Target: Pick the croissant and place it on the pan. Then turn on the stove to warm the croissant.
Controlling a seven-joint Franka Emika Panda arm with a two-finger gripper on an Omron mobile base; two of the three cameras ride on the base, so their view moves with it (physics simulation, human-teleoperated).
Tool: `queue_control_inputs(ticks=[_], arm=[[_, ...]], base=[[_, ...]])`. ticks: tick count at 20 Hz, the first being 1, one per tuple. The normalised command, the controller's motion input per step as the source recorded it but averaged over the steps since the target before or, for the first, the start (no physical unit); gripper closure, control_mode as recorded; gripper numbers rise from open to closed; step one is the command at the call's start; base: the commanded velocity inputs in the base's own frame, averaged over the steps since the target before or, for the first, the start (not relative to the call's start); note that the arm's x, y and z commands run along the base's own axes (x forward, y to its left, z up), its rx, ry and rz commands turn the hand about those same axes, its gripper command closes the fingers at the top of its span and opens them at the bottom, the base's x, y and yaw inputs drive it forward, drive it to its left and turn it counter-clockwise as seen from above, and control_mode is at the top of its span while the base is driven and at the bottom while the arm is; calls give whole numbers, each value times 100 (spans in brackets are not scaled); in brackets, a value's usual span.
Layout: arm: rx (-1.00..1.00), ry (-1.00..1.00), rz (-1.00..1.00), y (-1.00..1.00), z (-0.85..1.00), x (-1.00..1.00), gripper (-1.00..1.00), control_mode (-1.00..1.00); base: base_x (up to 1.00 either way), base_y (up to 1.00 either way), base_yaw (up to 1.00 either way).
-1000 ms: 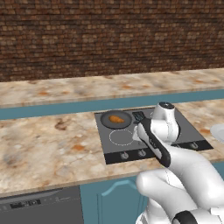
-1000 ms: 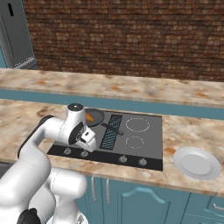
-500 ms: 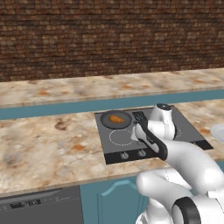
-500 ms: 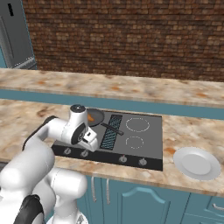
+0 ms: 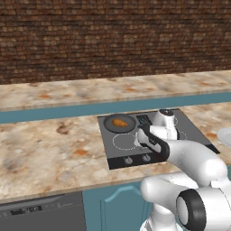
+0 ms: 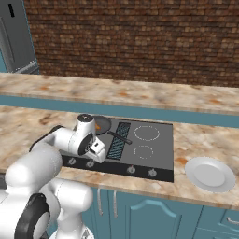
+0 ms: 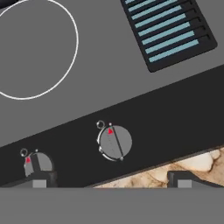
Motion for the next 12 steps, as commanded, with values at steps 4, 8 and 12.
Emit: queue_control_inputs(ticks=[4, 8, 12], arm=[[0, 0, 0, 0, -21, 0, -100, -100], [-1, 0, 0, 0, -20, 0, -100, -100], [-2, 0, 0, 0, -17, 0, -100, -100]], base=[[0, 0, 0], [0, 0, 0], [0, 0, 0]])
